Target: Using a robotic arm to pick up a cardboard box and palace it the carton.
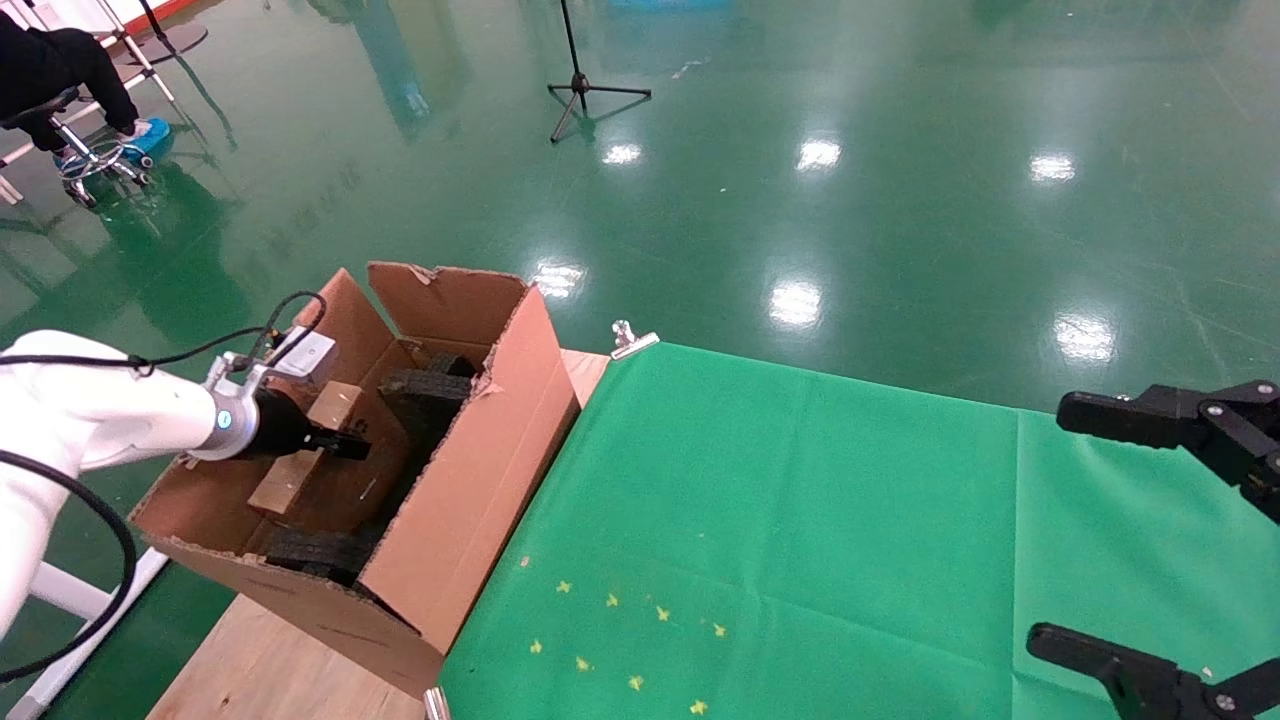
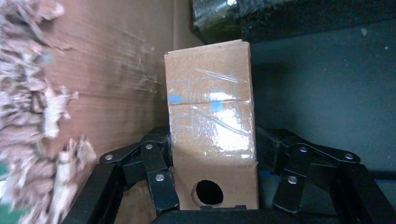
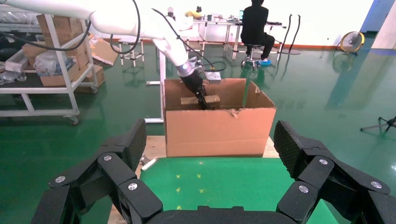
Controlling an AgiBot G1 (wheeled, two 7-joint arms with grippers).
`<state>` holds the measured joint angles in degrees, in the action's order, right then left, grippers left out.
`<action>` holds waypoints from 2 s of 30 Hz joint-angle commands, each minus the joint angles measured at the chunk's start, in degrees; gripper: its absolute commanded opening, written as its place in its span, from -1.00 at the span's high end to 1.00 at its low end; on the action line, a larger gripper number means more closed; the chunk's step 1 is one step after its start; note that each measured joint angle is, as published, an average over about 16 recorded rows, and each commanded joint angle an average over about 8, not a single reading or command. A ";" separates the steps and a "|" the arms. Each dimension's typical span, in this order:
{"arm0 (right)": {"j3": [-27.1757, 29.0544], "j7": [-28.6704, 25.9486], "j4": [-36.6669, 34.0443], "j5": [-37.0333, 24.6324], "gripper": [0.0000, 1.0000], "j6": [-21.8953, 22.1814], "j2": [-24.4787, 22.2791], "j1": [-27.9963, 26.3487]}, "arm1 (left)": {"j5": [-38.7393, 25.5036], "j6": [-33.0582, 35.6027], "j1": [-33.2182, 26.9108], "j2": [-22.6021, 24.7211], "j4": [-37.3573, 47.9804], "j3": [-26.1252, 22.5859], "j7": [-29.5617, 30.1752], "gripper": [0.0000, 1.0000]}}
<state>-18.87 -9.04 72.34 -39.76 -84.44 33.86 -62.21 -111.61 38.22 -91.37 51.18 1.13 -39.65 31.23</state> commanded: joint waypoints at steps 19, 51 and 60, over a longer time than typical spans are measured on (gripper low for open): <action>0.00 0.01 -0.01 0.02 -1.00 0.02 -0.01 0.01 | 6.92 -3.93 4.96 -1.02 -0.87 4.83 2.13 -1.00; -0.02 0.02 -0.04 0.04 -1.00 0.05 -0.02 0.01 | 19.79 15.03 3.87 -15.37 -33.42 12.05 -3.73 -1.00; -0.03 0.03 -0.05 0.04 -1.00 0.05 -0.03 0.01 | 24.31 17.80 6.31 -15.24 -36.56 13.09 -5.30 -1.00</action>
<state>-18.89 -9.01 72.29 -39.71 -84.39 33.84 -62.20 -87.18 56.03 -84.99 36.01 -35.40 -26.53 25.88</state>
